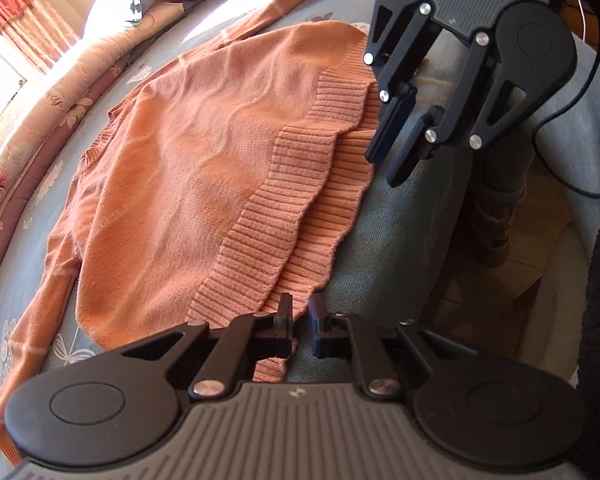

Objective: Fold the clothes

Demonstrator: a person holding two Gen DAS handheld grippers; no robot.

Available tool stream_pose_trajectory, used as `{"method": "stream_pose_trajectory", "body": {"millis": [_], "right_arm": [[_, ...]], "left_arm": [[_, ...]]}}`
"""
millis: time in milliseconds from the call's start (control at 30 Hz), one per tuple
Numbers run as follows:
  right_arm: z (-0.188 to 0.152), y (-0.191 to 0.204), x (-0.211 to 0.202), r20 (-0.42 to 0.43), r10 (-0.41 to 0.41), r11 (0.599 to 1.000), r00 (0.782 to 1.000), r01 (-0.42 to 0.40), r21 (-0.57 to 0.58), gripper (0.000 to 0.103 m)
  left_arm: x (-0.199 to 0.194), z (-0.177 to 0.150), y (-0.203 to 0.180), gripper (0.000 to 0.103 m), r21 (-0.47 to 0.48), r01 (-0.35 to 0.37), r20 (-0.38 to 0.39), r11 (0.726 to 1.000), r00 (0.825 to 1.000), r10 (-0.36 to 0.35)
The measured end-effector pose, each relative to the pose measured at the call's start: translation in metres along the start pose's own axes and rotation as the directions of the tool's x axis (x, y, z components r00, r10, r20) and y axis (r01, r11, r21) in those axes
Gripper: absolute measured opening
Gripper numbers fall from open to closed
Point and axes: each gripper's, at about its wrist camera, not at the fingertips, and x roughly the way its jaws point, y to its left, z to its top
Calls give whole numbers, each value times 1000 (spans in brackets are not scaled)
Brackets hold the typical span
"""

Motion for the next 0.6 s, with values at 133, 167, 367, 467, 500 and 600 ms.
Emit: {"method": "stream_pose_trajectory", "body": {"millis": [133,167,367,467,500,600], "right_arm": [[-11,-36,-22,34,-85,979,996,78,187,33],[-16,-48,-28,40,-114,963,993,100,249,42],[-47,-86,-47,1,-240,865,971,214,455,48],[-57,-74,-46,-53,-267,894,962,268,360,48],[-59,-68,-45,-74,-277,907,958,286,310,48],[-63,-48,-37,-118,-315,933,942,330,145,48]], "left_arm": [[-11,-3,38,12,-253,22,58,967,998,-8],[-14,-4,48,14,-316,30,73,948,997,-7],[0,-9,66,31,-447,11,51,895,999,14],[4,-9,40,44,-284,-40,24,958,999,49],[5,-10,31,48,-228,-56,17,972,998,62],[9,-10,6,48,-53,-102,-1,993,995,102]]}}
